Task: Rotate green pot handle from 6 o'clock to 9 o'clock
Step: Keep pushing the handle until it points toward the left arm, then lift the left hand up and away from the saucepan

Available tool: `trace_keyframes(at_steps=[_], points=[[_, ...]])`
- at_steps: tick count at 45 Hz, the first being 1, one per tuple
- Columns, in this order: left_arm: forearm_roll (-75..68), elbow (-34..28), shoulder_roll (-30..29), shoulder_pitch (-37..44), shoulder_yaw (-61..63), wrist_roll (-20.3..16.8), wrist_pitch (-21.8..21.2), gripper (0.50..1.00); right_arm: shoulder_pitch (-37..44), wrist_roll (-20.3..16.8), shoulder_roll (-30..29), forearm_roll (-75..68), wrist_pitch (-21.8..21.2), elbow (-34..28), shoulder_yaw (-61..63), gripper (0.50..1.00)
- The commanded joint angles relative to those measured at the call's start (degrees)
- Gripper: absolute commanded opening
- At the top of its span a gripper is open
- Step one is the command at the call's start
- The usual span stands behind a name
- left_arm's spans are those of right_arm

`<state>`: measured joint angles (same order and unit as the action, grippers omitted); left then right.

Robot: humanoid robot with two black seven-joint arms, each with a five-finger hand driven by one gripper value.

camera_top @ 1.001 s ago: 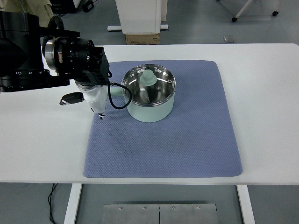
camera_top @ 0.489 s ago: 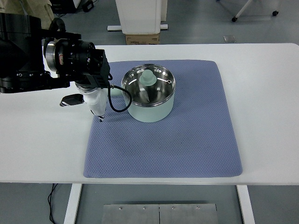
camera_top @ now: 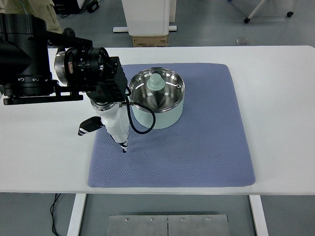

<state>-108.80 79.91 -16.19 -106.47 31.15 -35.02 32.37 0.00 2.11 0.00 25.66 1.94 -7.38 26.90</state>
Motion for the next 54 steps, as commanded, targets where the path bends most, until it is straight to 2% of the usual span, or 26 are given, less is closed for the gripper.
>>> trace_keyframes(at_steps=[1,14,15,26,27,33,45,52,54], points=[[3.93,0.16,0.02,0.12,-1.09,0.02,0.06,1.0,0.0,0.0,0.0,0.0,-0.01,0.0,0.0,1.0],[18.27,-0.37,0.11,1.35,-5.66,0.02,-0.2,1.0,-0.09,0.0,0.0,0.0,-0.01,0.0,0.0,1.0],[23.41,-1.24,0.28,1.87,-7.4,0.02,-0.2,1.0,0.0,0.0,0.0,0.0,-0.01,0.0,0.0,1.0],[37.7,-4.33,0.54,2.49,-11.9,0.02,-0.55,1.0,0.0,0.0,0.0,0.0,-0.01,0.0,0.0,1.0],[42.83,-5.98,0.54,2.49,-12.51,0.02,-0.73,1.0,0.0,0.0,0.0,0.0,-0.01,0.0,0.0,1.0],[52.62,-9.15,0.37,2.58,-12.96,0.02,-0.82,1.0,0.0,0.0,0.0,0.0,-0.01,0.0,0.0,1.0],[69.85,-11.88,0.19,3.37,-13.05,0.02,-4.42,1.0,-0.08,0.0,0.0,0.0,-0.01,0.0,0.0,1.0],[80.94,-13.73,0.02,4.08,-13.05,3.29,-5.48,1.0,0.0,0.0,0.0,0.0,-0.01,0.0,0.0,1.0],[88.13,-15.22,-0.16,4.69,-13.13,4.87,-6.35,1.0,0.0,0.0,0.0,0.0,-0.01,0.0,0.0,1.0]])
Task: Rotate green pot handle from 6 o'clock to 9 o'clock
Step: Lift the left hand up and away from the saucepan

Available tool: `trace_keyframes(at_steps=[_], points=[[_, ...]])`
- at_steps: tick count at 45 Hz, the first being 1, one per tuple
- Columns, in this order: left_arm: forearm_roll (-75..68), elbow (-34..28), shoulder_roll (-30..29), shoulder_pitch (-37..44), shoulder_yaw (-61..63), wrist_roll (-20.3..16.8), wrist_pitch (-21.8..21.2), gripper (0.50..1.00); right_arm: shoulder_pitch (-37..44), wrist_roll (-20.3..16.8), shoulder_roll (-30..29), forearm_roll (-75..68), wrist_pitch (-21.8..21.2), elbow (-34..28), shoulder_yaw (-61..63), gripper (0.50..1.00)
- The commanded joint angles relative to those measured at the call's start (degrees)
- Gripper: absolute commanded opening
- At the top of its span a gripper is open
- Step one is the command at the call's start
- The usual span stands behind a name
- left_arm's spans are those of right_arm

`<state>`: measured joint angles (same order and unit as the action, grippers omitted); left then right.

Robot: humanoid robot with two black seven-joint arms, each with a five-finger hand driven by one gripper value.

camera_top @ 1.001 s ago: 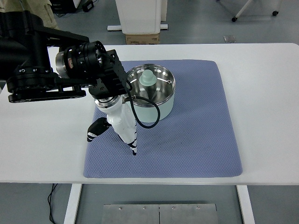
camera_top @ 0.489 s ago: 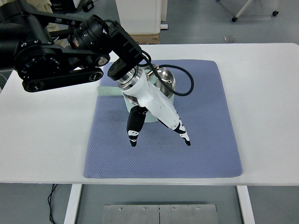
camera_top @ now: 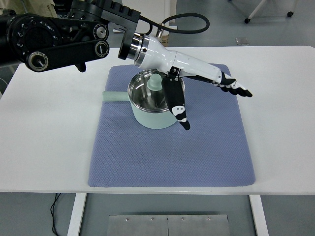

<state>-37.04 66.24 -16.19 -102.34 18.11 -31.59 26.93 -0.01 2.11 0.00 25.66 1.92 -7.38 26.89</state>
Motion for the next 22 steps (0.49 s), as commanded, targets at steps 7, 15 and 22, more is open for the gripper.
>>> trace_keyframes(at_steps=[7,15,22], points=[[27.1,-3.92,-0.42,1.44,-0.09,1.97,-1.35,1.0,0.01,0.0,0.0,0.0,0.01,-0.01,0.0,1.0],[35.45,-5.33,-0.68,3.99,-0.01,2.5,-4.34,1.0,0.01,0.0,0.0,0.0,0.01,-0.01,0.0,1.0],[41.52,-6.29,-0.86,6.63,-0.01,4.34,-8.38,1.0,0.01,0.0,0.0,0.0,0.01,-0.01,0.0,1.0]])
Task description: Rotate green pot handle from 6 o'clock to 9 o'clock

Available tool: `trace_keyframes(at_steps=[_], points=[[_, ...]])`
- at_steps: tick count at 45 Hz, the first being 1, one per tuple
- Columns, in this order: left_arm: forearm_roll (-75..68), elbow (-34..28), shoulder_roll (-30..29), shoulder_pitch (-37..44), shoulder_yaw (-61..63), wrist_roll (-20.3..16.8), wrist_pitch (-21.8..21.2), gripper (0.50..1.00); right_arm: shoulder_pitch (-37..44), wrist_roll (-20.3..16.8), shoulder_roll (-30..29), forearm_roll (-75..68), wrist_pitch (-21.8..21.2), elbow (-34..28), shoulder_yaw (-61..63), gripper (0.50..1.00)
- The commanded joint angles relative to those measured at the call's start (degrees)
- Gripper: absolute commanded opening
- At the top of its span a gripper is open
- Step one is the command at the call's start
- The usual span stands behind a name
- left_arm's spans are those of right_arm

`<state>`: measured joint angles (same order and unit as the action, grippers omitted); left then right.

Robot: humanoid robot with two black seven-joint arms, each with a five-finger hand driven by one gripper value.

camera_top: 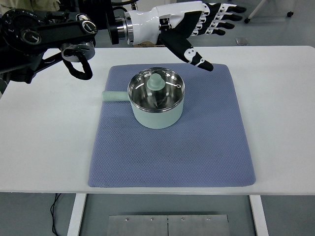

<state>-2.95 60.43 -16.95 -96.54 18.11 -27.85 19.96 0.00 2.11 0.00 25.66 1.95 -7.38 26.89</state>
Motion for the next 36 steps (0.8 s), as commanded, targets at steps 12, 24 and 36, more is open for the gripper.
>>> trace_keyframes(at_steps=[12,24,36], points=[[17.36,-5.58,0.34,3.9,0.0,1.04,-6.51,1.0,0.0,0.0,0.0,0.0,0.07,0.0,0.0,1.0],[25.45,-11.38,0.78,7.51,0.0,1.04,-10.11,1.0,0.0,0.0,0.0,0.0,-0.01,0.0,0.0,1.0],[30.99,-15.87,0.96,12.87,-0.7,1.04,-15.38,1.0,0.0,0.0,0.0,0.0,-0.01,0.0,0.0,1.0]])
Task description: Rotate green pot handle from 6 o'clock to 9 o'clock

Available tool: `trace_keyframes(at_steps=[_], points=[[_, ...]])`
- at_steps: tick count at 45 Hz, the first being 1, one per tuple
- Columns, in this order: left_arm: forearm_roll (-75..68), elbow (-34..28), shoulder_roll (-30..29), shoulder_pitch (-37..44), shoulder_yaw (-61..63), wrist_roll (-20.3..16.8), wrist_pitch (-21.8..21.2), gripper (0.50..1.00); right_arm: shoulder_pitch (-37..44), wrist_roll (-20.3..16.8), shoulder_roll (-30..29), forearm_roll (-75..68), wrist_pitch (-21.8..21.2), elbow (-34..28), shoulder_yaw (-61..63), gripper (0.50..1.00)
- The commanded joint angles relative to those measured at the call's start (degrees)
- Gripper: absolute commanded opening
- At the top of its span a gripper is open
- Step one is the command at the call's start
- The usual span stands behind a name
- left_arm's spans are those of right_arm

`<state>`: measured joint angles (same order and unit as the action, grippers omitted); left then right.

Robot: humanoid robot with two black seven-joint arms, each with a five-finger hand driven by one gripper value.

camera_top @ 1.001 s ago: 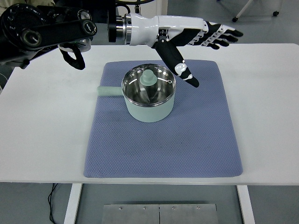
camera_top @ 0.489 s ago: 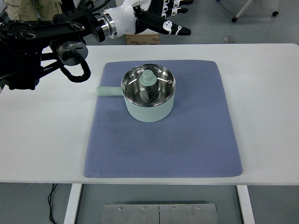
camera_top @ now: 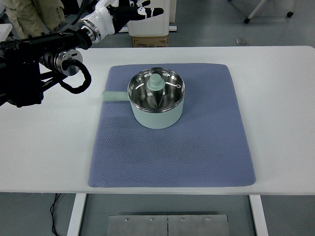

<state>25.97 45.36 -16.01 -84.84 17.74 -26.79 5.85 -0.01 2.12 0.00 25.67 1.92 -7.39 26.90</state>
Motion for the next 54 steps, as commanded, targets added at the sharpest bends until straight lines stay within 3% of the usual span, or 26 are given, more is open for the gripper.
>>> trace_keyframes(at_steps=[1,13,22,54], points=[[2.59,-1.06,0.01,1.69,-0.43,-0.02,-1.8,1.0,0.01,-0.01,0.0,0.0,0.01,0.0,0.0,1.0],[4.44,-2.64,0.19,8.81,-9.47,0.07,-10.15,1.0,0.01,-0.01,0.0,0.0,0.01,0.0,0.0,1.0],[4.44,-2.64,0.19,13.64,-16.86,0.07,-13.84,1.0,0.01,-0.01,0.0,0.0,0.01,0.0,0.0,1.0],[3.74,-5.54,2.3,21.73,-20.91,-0.02,-13.4,1.0,0.01,-0.01,0.0,0.0,0.01,0.0,0.0,1.0]])
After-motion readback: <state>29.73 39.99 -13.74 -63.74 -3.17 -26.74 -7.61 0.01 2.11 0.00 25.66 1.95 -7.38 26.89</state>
